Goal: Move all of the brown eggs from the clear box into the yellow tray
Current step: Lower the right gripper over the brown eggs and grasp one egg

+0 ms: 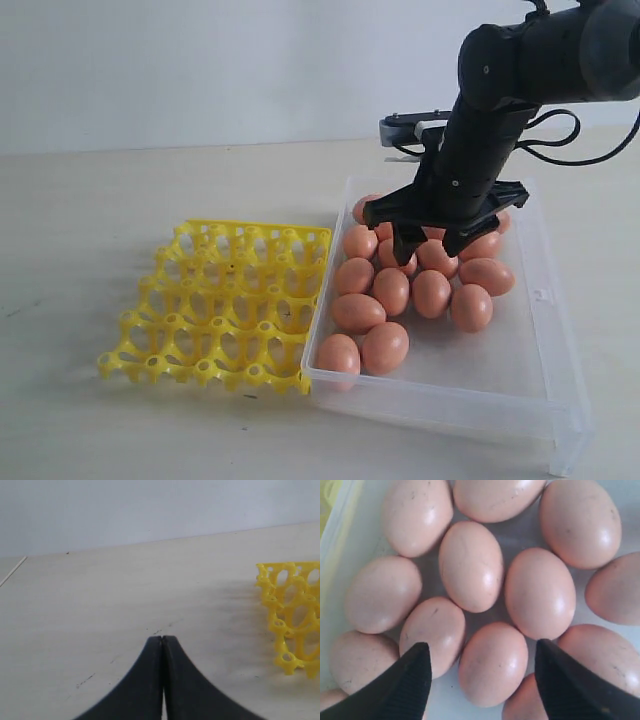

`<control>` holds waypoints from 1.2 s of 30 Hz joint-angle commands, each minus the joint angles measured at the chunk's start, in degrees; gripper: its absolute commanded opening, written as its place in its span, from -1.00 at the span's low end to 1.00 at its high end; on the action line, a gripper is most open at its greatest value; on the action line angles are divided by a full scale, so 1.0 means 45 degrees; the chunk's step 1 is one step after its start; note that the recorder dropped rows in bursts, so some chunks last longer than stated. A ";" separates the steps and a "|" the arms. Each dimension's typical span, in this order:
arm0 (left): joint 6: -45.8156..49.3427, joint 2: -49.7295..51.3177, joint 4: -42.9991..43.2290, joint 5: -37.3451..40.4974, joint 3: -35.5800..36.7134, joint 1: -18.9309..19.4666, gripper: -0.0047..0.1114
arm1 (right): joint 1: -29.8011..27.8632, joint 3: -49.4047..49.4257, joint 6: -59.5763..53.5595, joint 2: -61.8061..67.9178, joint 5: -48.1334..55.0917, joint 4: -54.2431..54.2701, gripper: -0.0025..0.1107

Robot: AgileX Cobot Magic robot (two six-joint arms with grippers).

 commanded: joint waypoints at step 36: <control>-0.0055 -0.0072 -0.0084 -0.0175 -0.0051 0.0016 -0.92 | -0.0770 0.0572 -0.0184 -0.0312 0.0098 0.0382 0.12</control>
